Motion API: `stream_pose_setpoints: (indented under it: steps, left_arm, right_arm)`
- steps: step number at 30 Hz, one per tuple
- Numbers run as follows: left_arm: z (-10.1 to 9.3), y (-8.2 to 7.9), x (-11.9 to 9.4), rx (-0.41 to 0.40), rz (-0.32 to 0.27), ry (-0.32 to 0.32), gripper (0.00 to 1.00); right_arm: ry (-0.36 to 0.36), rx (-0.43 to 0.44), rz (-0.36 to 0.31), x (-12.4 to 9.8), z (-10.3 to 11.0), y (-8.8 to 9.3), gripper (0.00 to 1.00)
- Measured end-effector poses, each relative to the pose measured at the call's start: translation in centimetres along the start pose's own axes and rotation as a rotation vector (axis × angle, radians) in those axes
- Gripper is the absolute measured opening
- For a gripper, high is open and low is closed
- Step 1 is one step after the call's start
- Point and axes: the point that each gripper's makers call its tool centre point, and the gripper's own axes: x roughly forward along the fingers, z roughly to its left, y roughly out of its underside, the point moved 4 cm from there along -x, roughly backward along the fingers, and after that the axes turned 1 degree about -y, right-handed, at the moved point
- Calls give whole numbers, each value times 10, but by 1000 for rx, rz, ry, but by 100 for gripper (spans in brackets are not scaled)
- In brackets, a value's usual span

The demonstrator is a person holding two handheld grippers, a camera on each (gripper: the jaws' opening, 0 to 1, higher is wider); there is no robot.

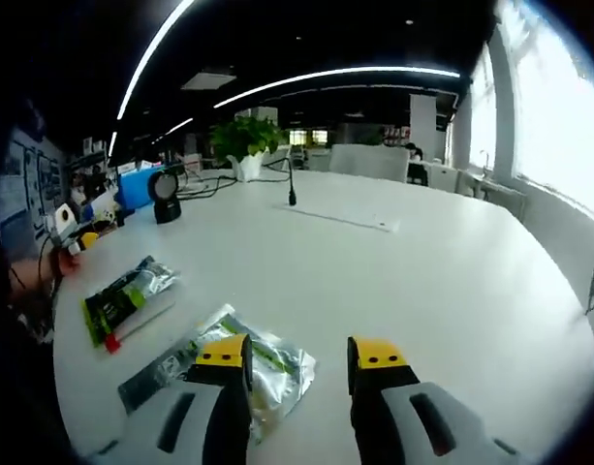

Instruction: Clip sheet goods on table flip sheet goods clip sheet goods scan sheet goods put sheet goods back to table

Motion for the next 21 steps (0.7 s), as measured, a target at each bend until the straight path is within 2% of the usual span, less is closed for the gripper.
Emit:
stream_pose_setpoints:
  steps: [2,3,5,7,11,14,15,21]
  left_arm:
    - [-3,2,-3,54,30,-28,23]
    - [-6,2,-3,62,31,-26,24]
    - [-8,2,-3,68,32,-27,24]
    - [-3,2,0,51,37,-35,24]
    - [-5,2,2,41,42,-30,24]
    - [-6,2,2,43,43,-23,24]
    - [-6,2,2,38,43,-22,24]
    - [-10,-1,4,21,36,12,24]
  right_arm:
    - [-31,-38,29,2,6,1,34]
    - [-21,-95,55,4,5,2,34]
    - [-2,-167,99,6,1,4,33]
    - [-12,-176,120,7,4,8,33]
    - [-13,-141,134,7,5,18,31]
    - [12,-130,144,13,3,25,28]
    - [22,-81,135,16,2,26,27]
    - [42,-65,146,22,1,29,24]
